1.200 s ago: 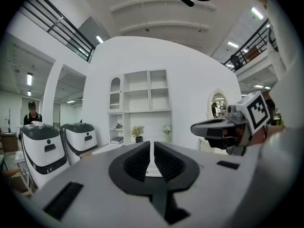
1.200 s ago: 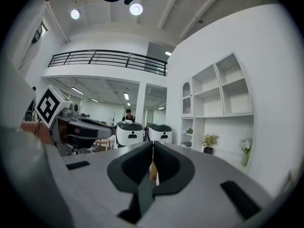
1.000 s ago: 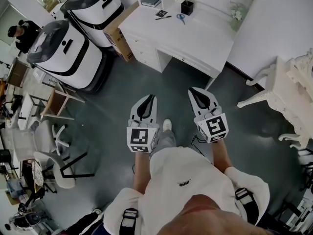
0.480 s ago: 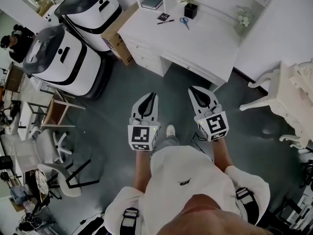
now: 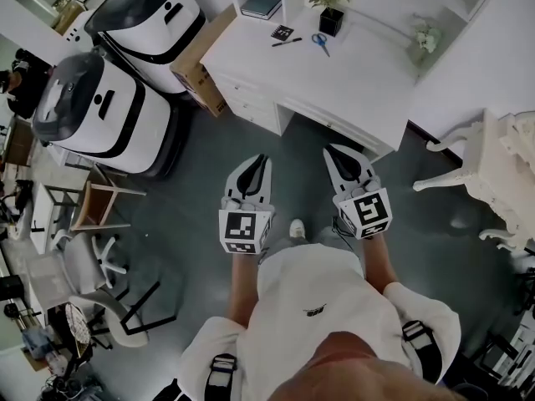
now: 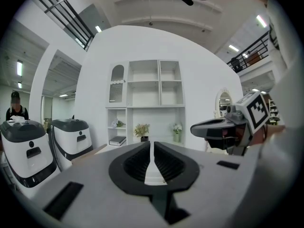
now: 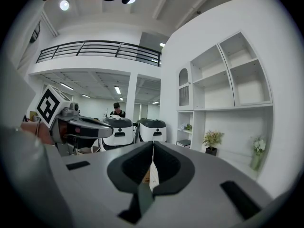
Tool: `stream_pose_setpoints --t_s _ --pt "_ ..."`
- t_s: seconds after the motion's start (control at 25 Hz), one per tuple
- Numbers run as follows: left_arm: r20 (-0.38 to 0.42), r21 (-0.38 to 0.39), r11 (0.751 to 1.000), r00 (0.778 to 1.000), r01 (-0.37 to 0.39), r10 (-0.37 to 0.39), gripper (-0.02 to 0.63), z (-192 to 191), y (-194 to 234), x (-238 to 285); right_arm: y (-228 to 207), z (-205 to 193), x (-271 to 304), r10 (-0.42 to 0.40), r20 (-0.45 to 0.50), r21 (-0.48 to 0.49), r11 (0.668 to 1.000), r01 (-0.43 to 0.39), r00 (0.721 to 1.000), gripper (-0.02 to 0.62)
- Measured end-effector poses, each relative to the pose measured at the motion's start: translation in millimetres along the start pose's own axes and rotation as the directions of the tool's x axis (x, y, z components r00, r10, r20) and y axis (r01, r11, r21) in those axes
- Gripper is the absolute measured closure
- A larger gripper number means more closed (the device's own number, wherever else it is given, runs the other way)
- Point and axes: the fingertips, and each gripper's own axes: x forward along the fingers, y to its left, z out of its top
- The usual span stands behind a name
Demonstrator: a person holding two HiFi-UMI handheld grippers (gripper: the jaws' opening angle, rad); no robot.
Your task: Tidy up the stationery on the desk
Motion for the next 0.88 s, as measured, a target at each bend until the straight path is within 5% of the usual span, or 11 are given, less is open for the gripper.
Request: stream_pose_setpoints --t_s 0.88 --pt "-0.013 -0.006 1.000 1.000 0.023 -0.024 0.606 13 68 120 -76 -3 110 -0.018 -0.030 0.022 1.000 0.019 0.999 0.598"
